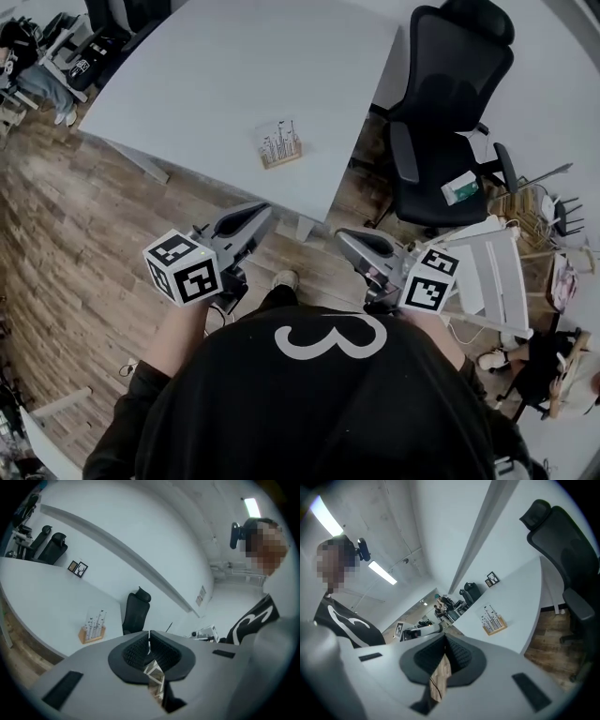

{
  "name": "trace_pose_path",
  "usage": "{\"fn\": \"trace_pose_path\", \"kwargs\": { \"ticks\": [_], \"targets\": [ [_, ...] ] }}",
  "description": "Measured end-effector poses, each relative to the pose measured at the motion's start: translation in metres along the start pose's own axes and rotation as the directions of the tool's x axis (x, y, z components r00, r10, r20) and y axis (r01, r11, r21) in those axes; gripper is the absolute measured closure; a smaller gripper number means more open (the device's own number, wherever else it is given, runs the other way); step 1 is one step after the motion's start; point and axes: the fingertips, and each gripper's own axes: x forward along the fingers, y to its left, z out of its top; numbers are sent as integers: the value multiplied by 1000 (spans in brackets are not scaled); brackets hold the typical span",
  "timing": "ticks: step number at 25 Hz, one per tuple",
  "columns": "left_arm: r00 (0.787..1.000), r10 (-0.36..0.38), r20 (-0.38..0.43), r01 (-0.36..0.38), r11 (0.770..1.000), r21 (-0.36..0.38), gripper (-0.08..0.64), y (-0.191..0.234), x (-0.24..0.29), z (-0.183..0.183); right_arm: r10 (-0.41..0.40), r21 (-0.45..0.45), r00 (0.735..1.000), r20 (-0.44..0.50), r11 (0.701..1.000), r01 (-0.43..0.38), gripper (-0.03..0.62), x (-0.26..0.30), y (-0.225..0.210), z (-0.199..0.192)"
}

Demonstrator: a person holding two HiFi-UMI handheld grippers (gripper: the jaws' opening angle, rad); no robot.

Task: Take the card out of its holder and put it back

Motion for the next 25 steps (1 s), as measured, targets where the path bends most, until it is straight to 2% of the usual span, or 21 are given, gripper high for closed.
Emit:
{"fn": "trace_pose_path", "kwargs": {
  "ticks": [4,12,17,25],
  "targets": [
    [998,-56,30,57,998,-3,546,-68,-18,-14,28,-44,1000,-4,999,-28,583,-29,36,-18],
    [992,-126,22,125,990,68,546,-183,-34,-67,69,-119,997,32,991,-65,583,-101,91,-51],
    [990,-141,4,140,983,117,546,-225,-39,-95,56,-145,998,41,988,-50,583,-132,114,-73],
    [991,-131,1,130,983,129,546,-258,-47,-118,64,-164,997,49,985,-55,584,-164,138,-93]
  ]
}}
